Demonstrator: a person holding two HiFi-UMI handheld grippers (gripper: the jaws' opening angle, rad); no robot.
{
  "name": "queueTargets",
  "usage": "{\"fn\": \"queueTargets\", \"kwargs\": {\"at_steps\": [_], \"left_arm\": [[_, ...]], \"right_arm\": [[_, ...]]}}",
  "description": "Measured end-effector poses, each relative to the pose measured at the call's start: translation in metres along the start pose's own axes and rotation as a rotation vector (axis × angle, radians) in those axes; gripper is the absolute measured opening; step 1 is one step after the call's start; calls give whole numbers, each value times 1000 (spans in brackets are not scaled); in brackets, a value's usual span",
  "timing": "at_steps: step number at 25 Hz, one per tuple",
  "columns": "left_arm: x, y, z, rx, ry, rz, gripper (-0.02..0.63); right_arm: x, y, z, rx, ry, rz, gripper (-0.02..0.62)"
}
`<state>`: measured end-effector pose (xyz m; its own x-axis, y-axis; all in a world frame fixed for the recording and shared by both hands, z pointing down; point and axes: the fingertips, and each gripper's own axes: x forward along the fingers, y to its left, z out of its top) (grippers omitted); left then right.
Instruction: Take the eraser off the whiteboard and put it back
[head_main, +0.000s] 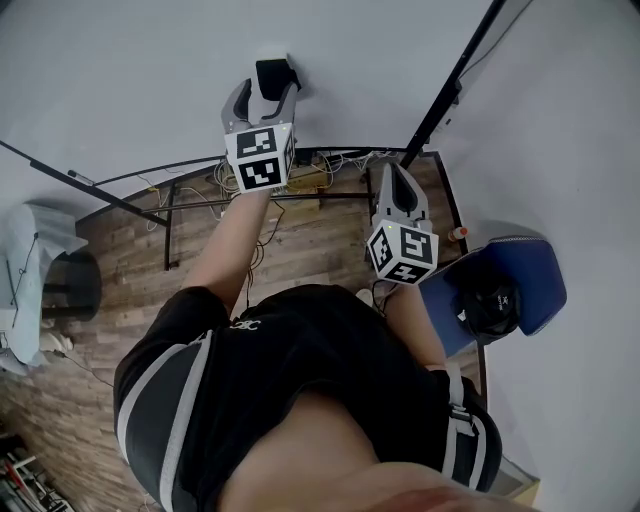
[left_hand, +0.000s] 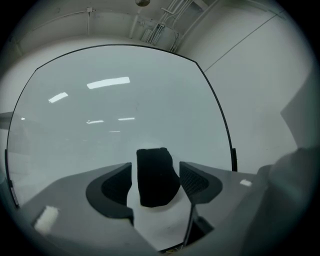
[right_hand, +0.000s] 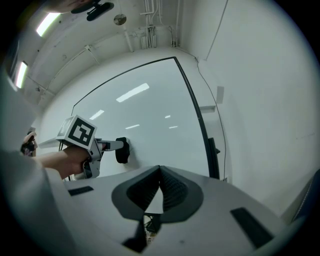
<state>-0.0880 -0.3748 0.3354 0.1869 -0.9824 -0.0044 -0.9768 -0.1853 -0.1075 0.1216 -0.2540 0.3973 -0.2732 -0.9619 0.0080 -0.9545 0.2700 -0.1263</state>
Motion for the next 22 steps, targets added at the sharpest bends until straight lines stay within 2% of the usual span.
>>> {"fn": "queueTargets", "kwargs": {"at_steps": [5, 15, 22], "left_arm": [[16, -5, -7, -9, 22, 4, 284], [38, 7, -12, -18, 25, 80, 288], [50, 14, -24, -5, 56, 140, 285]], "right_arm": [[1, -8, -7, 15, 11, -20, 5], [1, -23, -7, 20, 15, -65, 6], [-3, -32, -8, 16, 21, -92, 6]]}}
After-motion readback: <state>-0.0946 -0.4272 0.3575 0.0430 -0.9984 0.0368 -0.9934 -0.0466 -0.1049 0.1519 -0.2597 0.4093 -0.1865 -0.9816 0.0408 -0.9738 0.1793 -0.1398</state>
